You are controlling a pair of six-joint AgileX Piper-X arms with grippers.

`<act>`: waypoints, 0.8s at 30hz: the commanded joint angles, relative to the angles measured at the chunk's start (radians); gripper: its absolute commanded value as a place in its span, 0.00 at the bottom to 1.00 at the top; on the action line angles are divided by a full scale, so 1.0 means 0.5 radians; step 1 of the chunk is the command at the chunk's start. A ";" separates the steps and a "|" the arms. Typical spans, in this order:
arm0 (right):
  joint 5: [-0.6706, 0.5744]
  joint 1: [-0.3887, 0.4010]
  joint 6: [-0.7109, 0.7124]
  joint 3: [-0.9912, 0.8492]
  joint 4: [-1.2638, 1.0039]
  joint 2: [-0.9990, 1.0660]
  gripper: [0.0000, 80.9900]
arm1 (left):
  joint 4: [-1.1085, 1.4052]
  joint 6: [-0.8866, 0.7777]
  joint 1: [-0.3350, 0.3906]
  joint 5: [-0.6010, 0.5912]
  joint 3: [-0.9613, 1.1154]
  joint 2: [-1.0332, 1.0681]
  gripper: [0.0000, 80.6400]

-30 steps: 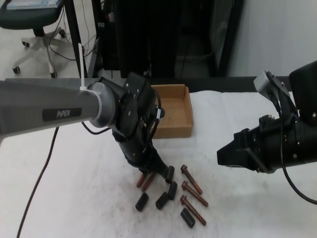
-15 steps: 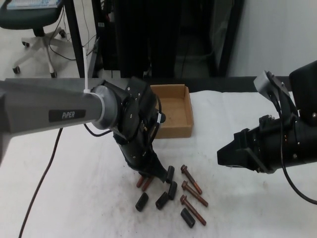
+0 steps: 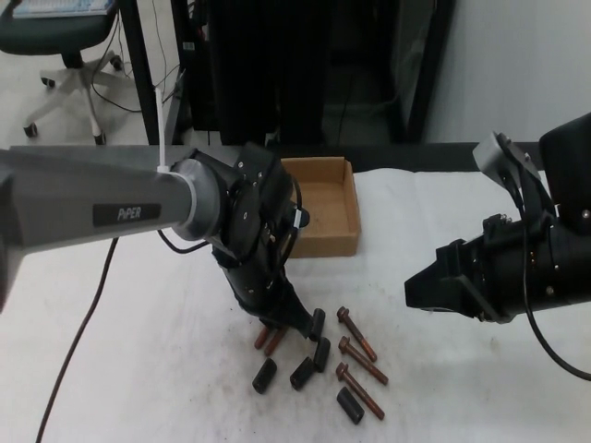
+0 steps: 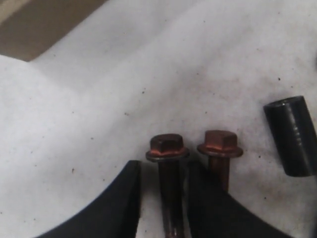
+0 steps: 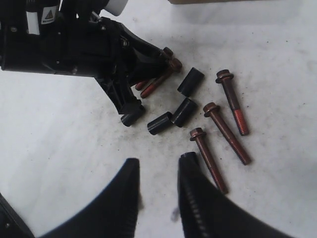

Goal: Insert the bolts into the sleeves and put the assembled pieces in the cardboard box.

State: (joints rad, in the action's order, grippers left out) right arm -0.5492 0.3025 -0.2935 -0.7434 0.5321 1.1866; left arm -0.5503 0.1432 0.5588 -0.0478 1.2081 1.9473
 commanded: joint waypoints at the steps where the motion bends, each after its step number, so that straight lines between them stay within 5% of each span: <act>1: -0.014 -0.006 0.002 -0.016 -0.008 -0.003 0.32 | 0.097 0.009 0.009 0.018 0.004 0.037 0.19; 3: -0.014 -0.006 0.002 -0.016 -0.008 -0.003 0.31 | 0.144 0.012 0.009 0.014 0.004 0.037 0.00; 9: -0.014 -0.006 0.002 -0.016 0.012 -0.003 0.29 | 0.127 -0.148 -0.014 0.036 0.019 -0.043 0.00; 15: -0.014 -0.006 0.002 -0.016 0.005 -0.003 0.29 | 0.079 -0.153 -0.112 0.304 0.019 -0.351 0.00; 24: -0.083 0.035 0.169 -0.016 -0.135 -0.003 0.29 | 0.092 -0.390 -0.377 0.077 -0.110 -1.066 0.00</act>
State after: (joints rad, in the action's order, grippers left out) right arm -0.5579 0.3060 -0.2765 -0.7434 0.5176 1.1866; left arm -0.5013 -0.0217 0.3794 0.0103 1.1626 1.4462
